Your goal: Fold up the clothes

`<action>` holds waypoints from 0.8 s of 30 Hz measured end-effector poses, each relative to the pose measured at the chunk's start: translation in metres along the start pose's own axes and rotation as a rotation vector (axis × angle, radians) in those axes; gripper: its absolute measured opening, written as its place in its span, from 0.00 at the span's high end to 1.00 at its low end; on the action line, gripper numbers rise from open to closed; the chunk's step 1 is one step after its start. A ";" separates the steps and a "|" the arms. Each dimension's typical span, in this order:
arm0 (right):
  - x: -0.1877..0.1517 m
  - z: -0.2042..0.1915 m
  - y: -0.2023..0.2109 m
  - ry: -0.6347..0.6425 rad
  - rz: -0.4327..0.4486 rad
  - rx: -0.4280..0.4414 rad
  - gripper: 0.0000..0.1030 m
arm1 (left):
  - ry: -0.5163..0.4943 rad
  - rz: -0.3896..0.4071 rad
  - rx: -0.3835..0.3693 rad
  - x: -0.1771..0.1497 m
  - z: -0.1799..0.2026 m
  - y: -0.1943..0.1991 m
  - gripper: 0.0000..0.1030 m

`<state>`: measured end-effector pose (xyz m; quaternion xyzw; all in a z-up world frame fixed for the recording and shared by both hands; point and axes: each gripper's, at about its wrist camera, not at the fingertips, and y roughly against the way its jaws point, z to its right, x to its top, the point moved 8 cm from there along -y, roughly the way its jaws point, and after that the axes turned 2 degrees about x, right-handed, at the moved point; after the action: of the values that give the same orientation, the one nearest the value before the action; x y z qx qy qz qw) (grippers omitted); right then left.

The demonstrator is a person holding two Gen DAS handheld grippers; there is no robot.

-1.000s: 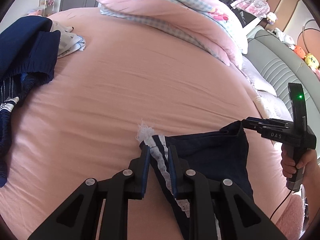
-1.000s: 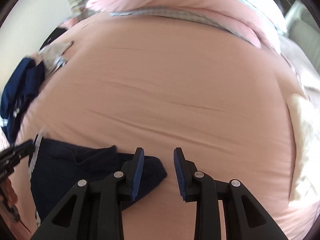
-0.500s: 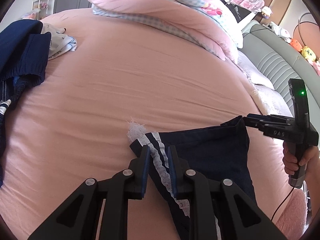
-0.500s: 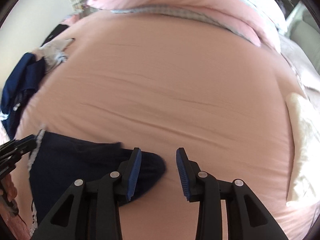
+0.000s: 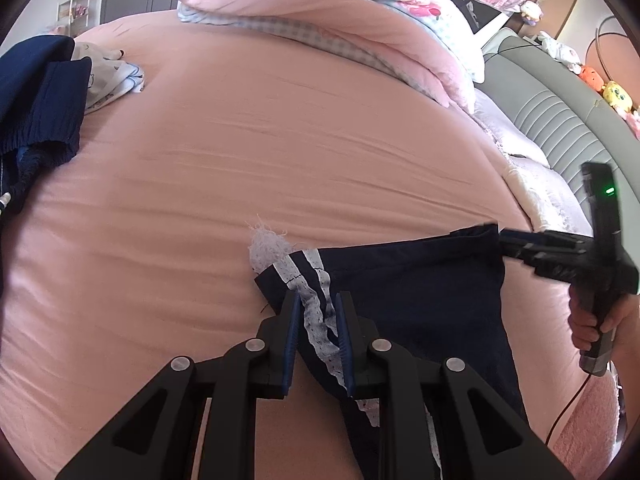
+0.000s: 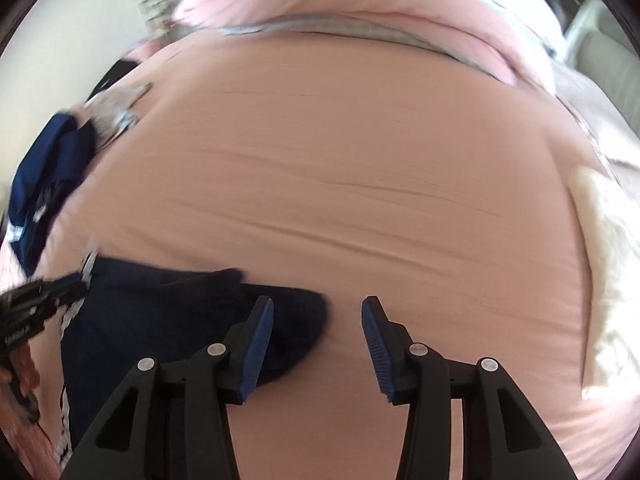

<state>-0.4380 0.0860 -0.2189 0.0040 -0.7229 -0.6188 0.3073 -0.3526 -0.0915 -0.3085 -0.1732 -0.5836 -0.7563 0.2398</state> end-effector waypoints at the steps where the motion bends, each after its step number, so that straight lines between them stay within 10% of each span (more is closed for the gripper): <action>1: 0.000 0.002 -0.003 -0.014 -0.018 -0.016 0.56 | 0.003 0.003 0.019 0.000 -0.003 0.001 0.85; 7: 0.011 0.019 0.017 -0.157 0.054 0.002 0.55 | 0.025 0.020 0.129 0.001 -0.018 0.006 0.85; 14: 0.014 -0.041 0.016 0.061 0.016 0.100 0.55 | 0.082 0.012 0.025 -0.001 -0.019 0.003 0.85; 18: 0.005 -0.067 0.013 0.073 0.015 0.175 0.86 | 0.061 -0.032 -0.035 -0.006 -0.014 -0.003 0.85; 24: -0.007 -0.065 0.031 0.143 0.056 0.201 0.91 | 0.056 -0.012 -0.175 -0.001 0.000 0.009 0.85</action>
<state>-0.3917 0.0378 -0.1917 0.0587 -0.7575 -0.5324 0.3732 -0.3472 -0.0937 -0.3019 -0.1688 -0.5095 -0.8102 0.2353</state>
